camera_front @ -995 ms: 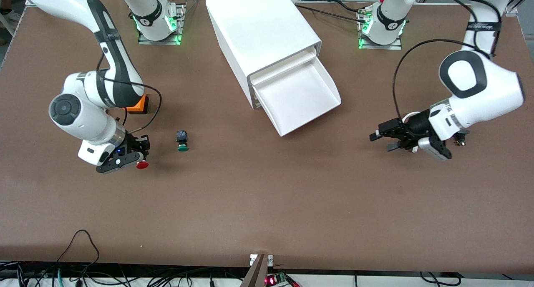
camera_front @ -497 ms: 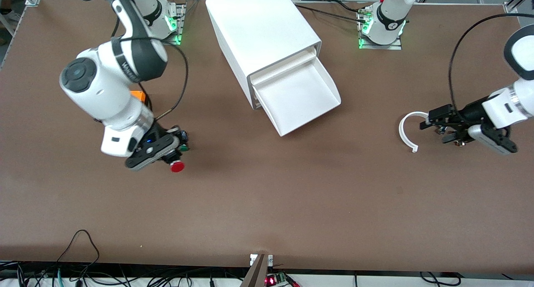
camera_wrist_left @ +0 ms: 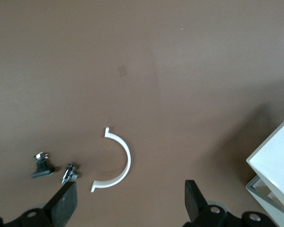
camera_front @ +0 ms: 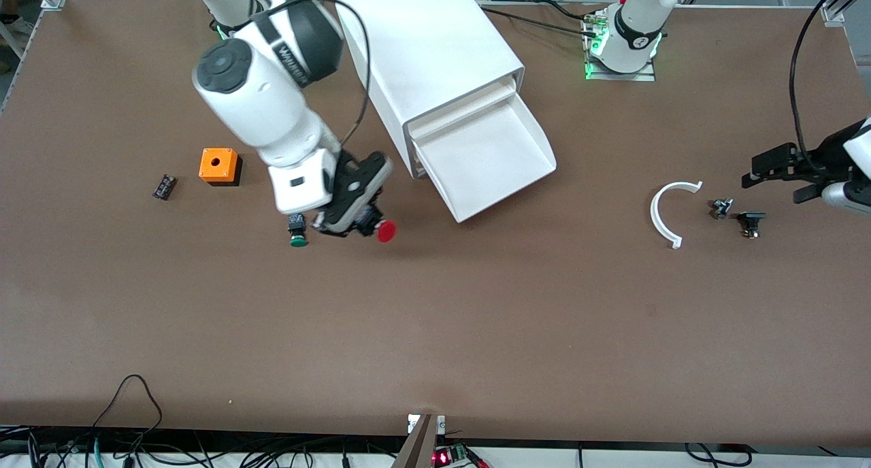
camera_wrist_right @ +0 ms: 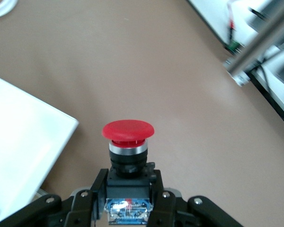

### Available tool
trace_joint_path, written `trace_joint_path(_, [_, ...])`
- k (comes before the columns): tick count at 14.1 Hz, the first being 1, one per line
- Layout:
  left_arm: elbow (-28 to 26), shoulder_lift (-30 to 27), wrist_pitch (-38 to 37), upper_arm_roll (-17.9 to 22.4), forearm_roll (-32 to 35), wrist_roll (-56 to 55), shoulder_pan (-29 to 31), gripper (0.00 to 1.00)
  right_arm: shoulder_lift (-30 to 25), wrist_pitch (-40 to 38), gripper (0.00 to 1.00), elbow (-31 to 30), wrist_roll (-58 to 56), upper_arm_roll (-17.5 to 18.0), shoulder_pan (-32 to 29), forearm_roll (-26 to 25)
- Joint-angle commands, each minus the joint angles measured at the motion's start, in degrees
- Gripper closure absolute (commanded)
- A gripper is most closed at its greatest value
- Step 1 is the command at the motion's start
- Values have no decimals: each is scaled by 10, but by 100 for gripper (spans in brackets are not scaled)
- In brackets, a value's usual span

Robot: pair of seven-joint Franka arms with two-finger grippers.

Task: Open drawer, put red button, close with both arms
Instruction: 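Carry the red button with the right gripper into the open drawer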

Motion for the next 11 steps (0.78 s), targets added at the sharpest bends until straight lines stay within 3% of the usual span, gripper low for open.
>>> trace_joint_path(1, [39,6,-33,-8,61,-33,-3,0,34,-17,72,44,-50,-1,49,-22])
trace_joint_path(4, [46,8,-34,-13,109,-68,-11,0,70,-52,72,88,-86,0,99,-66])
trace_joint_path(7, [46,8,-34,-16,121,-91,-14,0,138,-146,72,204,-166,-3,154,-84])
trace_joint_path(11, [46,8,-33,-17,120,-91,-14,0,161,-187,72,220,-198,-3,192,-142])
